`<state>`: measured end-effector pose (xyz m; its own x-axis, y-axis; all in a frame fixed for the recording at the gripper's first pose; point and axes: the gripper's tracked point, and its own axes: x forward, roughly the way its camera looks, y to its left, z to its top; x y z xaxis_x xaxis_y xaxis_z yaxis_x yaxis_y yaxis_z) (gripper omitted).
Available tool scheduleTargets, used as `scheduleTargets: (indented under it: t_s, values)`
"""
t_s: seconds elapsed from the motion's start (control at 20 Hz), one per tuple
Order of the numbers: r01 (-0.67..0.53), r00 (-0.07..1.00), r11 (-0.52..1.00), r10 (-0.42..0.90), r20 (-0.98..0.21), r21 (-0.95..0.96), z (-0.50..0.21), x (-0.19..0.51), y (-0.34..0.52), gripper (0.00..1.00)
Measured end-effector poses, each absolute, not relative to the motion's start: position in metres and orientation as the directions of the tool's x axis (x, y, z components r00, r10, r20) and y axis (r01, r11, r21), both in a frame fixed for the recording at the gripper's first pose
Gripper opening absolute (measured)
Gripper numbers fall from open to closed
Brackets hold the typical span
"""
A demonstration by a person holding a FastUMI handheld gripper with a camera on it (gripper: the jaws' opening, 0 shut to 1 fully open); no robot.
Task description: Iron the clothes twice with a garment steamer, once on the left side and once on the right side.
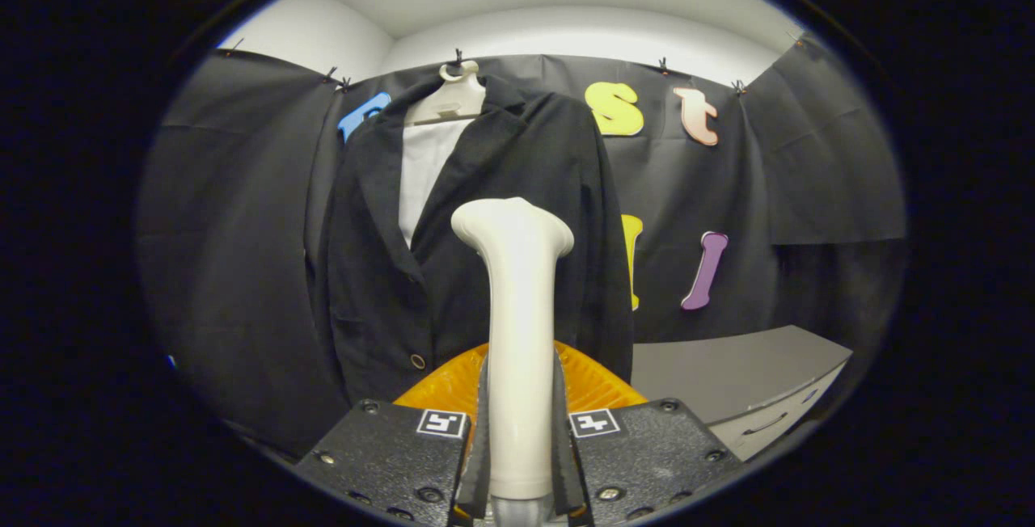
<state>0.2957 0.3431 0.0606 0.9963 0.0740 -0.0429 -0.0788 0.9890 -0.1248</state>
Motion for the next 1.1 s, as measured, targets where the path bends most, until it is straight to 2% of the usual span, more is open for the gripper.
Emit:
scheduleTargets:
  t_s: [1.1]
  values:
    - [-0.117, 0.952, 0.975, 0.055, -0.301, -0.191, -0.077, 0.248, 0.317, 0.33]
